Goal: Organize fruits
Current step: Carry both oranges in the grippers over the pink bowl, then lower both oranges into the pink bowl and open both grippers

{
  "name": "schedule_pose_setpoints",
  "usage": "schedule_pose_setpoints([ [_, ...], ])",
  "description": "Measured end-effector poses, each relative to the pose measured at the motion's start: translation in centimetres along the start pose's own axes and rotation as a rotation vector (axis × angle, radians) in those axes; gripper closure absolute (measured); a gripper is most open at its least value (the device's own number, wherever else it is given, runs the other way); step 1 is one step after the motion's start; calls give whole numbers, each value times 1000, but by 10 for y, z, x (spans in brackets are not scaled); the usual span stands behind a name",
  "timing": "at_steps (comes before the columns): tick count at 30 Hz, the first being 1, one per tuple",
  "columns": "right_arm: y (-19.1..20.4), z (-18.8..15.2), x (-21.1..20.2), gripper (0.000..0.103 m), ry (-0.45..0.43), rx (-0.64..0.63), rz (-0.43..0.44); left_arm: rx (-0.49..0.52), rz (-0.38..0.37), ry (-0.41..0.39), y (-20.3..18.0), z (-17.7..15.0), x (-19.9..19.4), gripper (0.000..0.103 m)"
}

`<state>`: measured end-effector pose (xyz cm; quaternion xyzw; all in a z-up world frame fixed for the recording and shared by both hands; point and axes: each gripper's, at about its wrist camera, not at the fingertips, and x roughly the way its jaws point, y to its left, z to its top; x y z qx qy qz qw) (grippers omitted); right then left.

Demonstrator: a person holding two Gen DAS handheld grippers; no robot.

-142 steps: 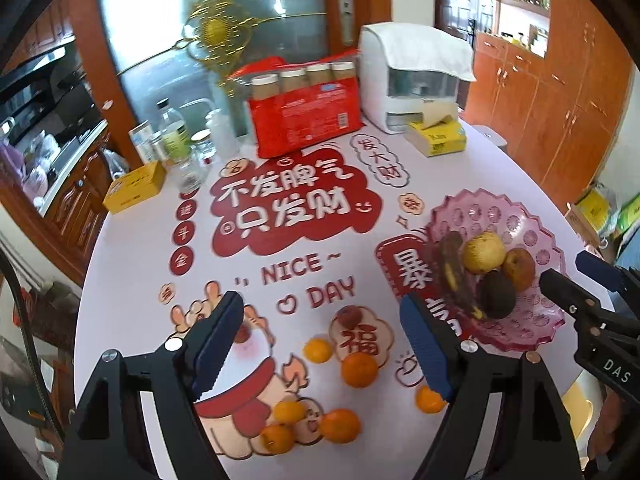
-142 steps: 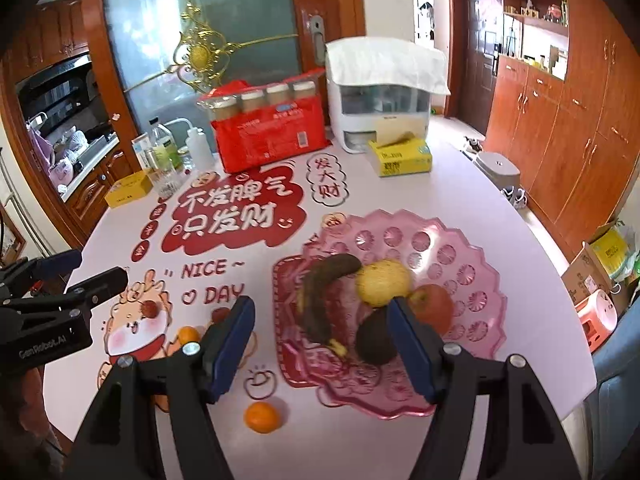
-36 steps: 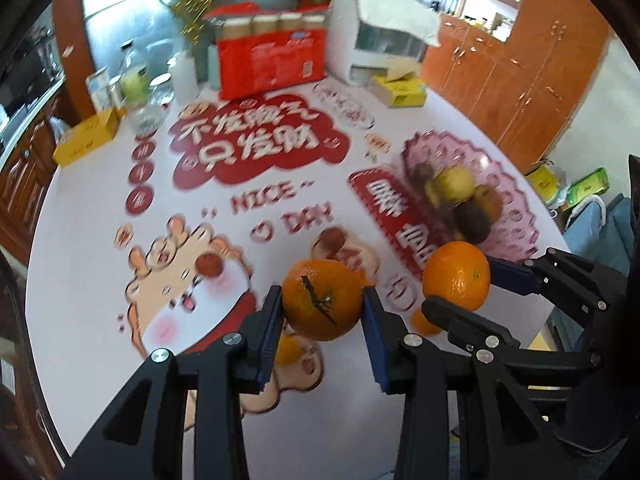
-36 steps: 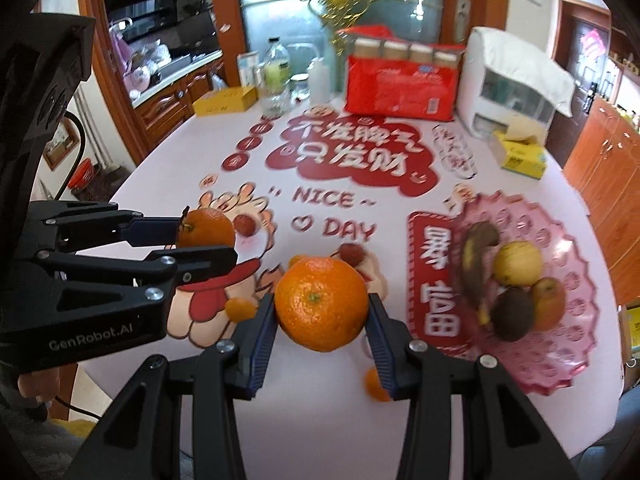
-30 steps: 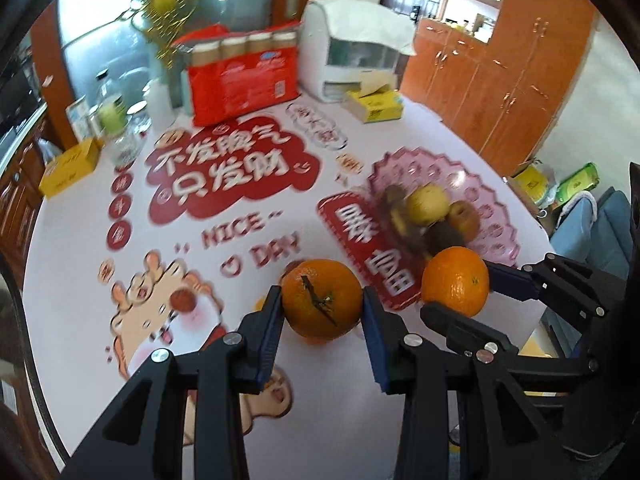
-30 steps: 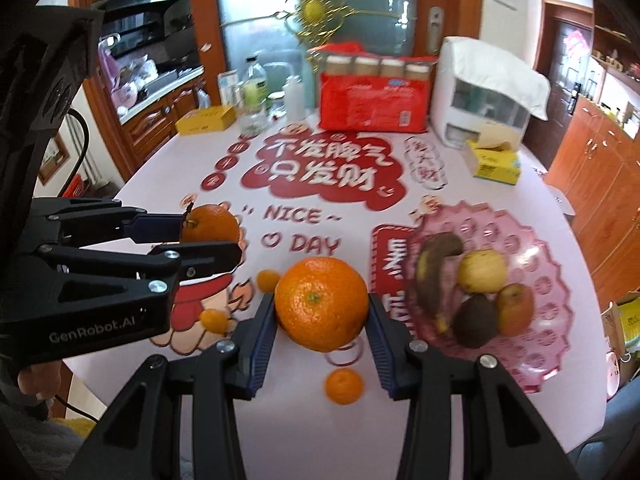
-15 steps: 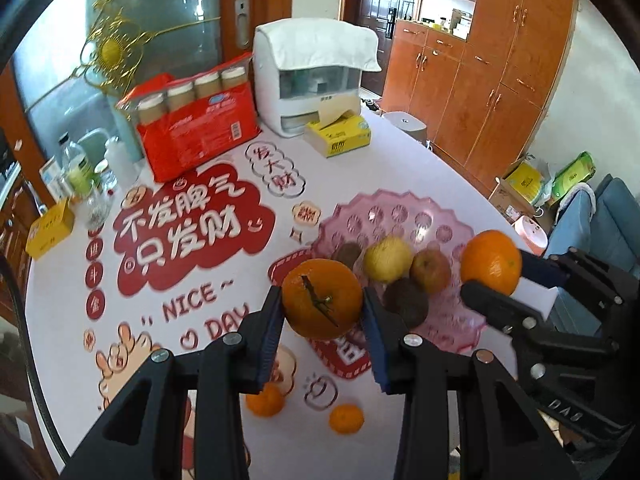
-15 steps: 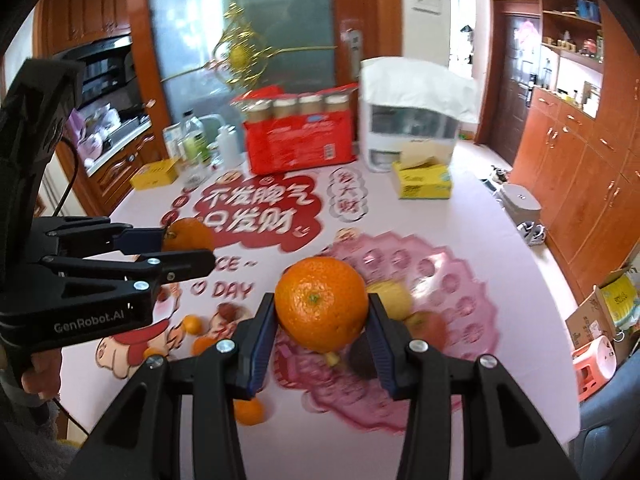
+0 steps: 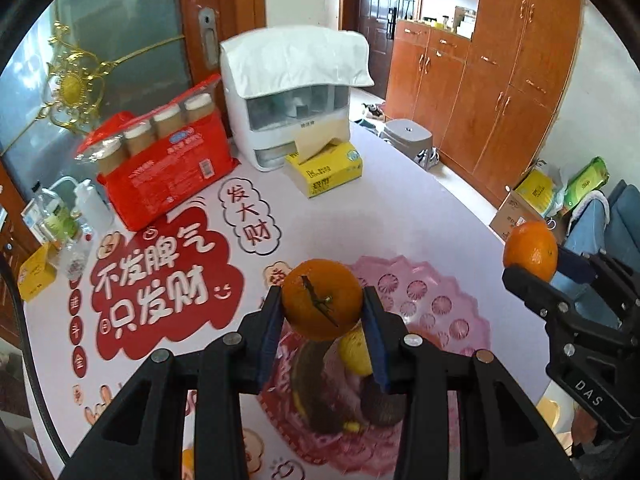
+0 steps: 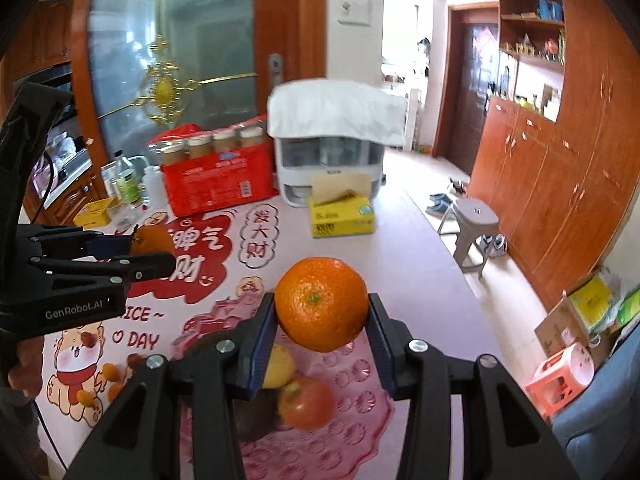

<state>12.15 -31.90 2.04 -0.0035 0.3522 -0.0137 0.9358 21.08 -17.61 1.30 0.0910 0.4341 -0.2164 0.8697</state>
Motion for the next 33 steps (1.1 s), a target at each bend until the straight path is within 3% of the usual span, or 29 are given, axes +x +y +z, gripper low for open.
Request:
schedule_pose_setpoints([
  [6,-25,-18,49,59,107,37,11,-7,-3,101,-18,5,64,66],
  [16,-23,-53,108,59,255,29,64,-2,9,269,-40,-15,149,66],
  [33,-15,-61,157,58,347,-8,87,-6,24,348,-33,-18,197,65],
])
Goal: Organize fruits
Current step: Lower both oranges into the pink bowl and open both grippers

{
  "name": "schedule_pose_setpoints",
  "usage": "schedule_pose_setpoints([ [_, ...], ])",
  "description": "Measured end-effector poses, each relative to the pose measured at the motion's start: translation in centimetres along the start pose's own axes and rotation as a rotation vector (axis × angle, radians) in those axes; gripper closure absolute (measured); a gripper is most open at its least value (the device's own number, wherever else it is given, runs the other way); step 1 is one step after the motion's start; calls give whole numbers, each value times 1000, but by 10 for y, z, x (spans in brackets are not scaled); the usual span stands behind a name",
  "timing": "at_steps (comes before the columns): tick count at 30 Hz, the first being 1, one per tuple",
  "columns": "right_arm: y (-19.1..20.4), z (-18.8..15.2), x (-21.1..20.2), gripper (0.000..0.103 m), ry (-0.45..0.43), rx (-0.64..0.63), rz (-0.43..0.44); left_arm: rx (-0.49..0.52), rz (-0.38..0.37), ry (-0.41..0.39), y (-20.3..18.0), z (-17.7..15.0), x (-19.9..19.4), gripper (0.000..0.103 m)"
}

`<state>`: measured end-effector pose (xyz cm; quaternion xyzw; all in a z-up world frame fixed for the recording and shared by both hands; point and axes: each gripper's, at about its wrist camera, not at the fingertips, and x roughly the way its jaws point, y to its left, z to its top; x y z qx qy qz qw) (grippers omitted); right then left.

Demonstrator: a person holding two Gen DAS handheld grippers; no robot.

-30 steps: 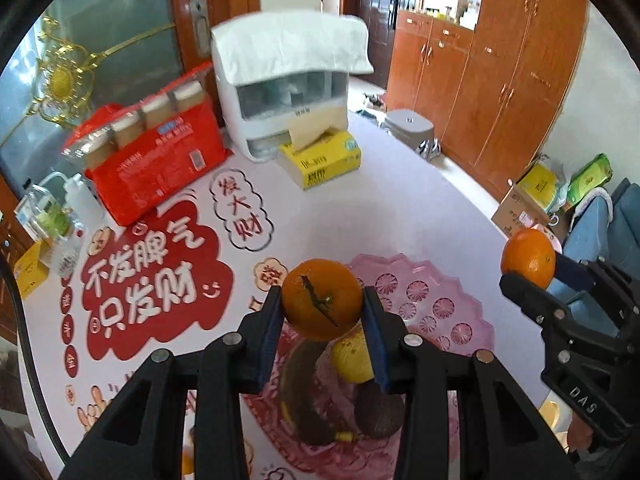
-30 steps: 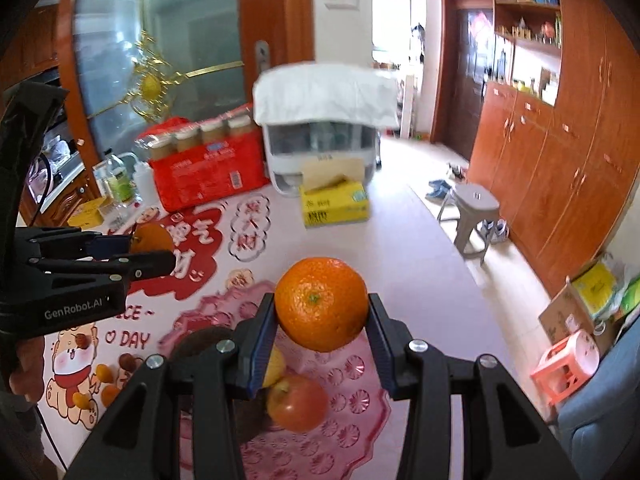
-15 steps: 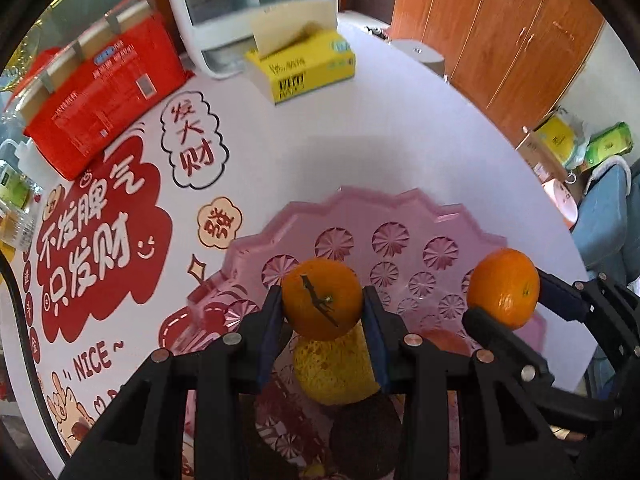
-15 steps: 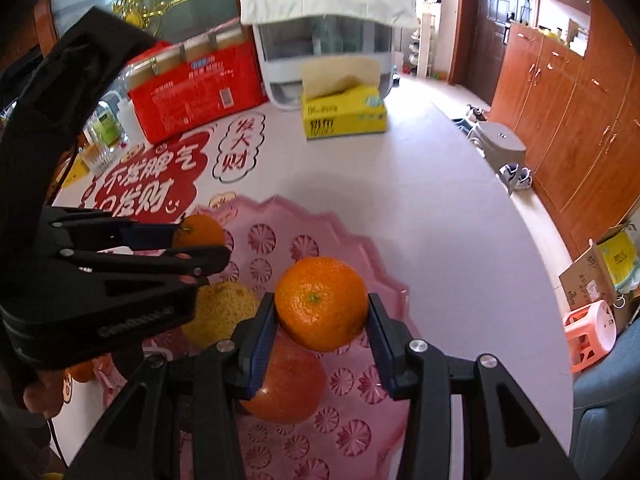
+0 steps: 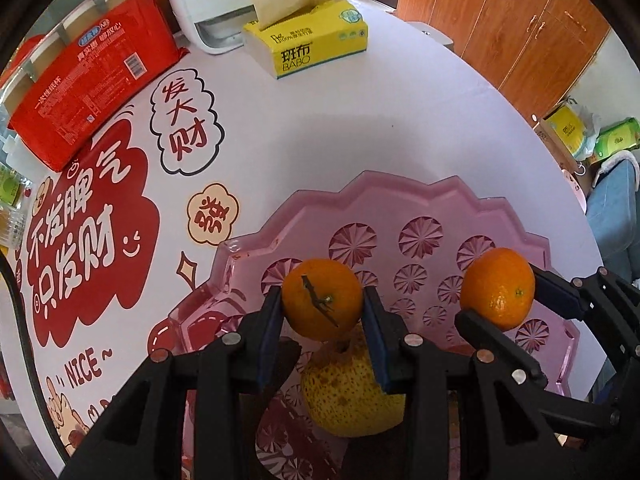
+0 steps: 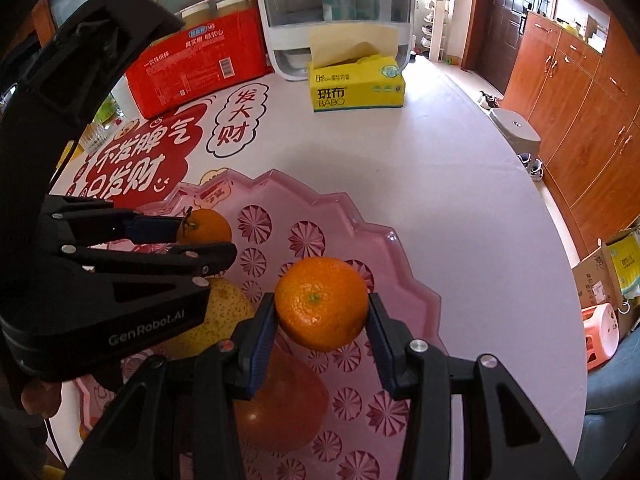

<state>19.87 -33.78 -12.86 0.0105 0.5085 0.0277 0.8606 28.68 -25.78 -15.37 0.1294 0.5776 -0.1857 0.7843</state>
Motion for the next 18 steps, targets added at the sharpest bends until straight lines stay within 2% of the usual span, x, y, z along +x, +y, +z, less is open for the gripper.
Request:
schedule_pose_setpoints([
  [5,-1,1,9,57,28,4,-12,5,-7,2,0,1,4,63],
  [10,-1,2,13,57,43,15,3,12,-10,-12,-3,1,1,41],
  [18,-4,-3,12,56,47,44,27,18,-10,-43,-7,-2,-14,23],
])
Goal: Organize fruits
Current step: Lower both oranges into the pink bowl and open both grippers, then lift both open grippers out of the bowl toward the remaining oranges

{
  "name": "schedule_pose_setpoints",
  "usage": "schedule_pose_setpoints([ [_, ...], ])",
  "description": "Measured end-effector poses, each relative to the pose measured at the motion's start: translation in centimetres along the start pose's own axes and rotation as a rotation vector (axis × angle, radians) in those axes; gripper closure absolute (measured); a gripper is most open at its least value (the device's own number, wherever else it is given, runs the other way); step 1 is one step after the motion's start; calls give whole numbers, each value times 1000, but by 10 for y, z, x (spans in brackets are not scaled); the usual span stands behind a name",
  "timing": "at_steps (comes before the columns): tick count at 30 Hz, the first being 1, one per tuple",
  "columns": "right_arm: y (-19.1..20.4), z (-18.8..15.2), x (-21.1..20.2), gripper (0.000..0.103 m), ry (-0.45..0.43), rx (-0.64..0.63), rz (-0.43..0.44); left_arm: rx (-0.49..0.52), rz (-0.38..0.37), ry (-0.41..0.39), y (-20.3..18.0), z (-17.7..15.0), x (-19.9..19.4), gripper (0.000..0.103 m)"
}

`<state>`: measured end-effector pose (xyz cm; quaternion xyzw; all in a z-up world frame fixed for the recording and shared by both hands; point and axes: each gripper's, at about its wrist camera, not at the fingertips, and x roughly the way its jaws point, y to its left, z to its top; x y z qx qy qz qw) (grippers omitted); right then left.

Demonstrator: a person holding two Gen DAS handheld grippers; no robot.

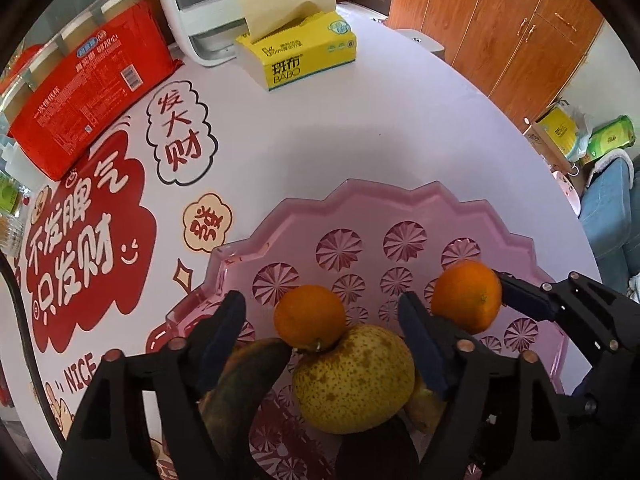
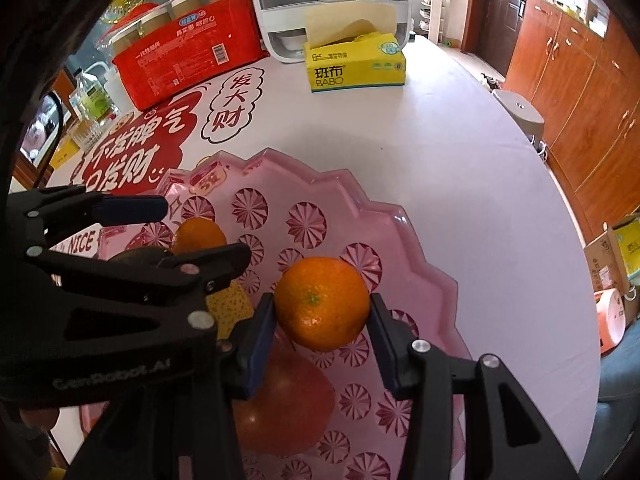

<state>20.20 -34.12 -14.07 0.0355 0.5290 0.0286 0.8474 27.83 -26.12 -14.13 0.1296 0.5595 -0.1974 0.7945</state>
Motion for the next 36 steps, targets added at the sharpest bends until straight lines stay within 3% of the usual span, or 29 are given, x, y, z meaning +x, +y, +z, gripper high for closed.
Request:
schedule_pose_setpoints([
  [7,1,-2,-16,43,-57,-1,-4,5,11,-37,-2,-4,-17,20],
  [23,12,-16,-43,43,-85,-1,-15,-107,2,-140,14,-29,-61,20],
  [36,24,-33,-78,43,-124,22,-34,-51,41,-167,12,-59,-96,20],
])
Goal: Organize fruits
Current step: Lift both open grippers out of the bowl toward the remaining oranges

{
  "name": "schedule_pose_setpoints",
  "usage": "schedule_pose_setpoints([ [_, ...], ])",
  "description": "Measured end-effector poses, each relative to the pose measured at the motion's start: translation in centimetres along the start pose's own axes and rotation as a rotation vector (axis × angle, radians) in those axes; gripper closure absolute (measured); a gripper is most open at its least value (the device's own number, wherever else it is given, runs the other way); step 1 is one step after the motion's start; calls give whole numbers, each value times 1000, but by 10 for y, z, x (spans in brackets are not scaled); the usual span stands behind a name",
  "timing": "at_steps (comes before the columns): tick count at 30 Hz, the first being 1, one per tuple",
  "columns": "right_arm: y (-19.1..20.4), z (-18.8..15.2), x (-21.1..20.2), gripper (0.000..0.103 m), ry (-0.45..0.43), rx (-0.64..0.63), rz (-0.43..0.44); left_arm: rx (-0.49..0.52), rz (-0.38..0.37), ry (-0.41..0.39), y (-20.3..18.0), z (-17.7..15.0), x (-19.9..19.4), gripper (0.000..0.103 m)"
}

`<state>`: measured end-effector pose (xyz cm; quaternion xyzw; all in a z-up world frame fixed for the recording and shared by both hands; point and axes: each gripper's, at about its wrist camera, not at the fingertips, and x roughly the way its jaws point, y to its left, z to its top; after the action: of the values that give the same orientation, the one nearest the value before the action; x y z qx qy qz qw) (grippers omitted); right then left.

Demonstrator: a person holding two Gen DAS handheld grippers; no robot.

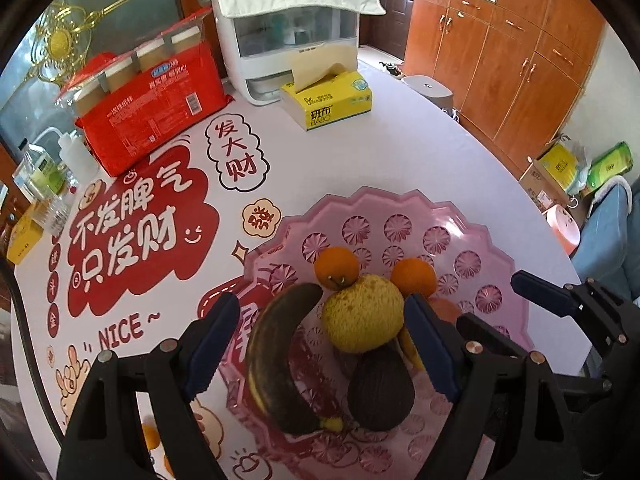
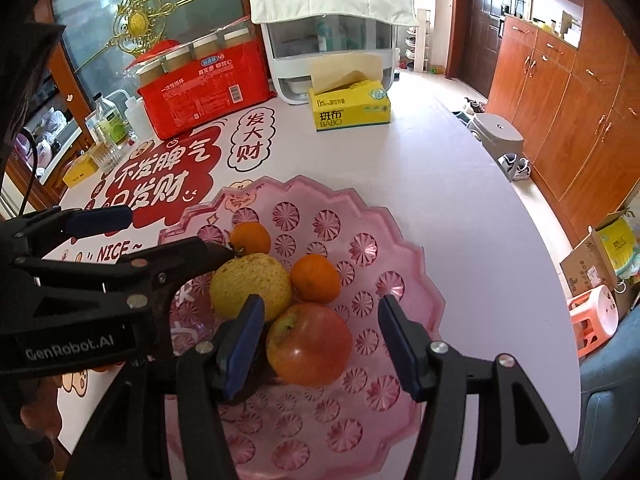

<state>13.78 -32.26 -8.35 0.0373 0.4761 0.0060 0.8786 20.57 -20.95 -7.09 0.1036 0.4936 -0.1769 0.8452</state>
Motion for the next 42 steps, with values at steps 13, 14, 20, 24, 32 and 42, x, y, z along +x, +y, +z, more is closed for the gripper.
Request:
schedule_pose_setpoints([
  [13,24,-10,-46,43,-50,53,-25,32,-14,-78,22,-20,-74,18],
  [14,28,-10,-50,43,-58,56,-26,31,-10,-85,25,-22,-79,17],
  [20,58,-14,-73,43,-98,42,-18,22,7,-137,53,-41,-113,17],
  [24,83,-20,-84,43,-117,24,-5,-5,-3,-153,78,-56,-130,17],
  [32,140,-41,-88,43,-125,-27,18,-40,18,-147,136,-97,-146,17],
  [42,189,-81,-66,43,-62,-52,43,-59,24,-56,190,-142,-122,17],
])
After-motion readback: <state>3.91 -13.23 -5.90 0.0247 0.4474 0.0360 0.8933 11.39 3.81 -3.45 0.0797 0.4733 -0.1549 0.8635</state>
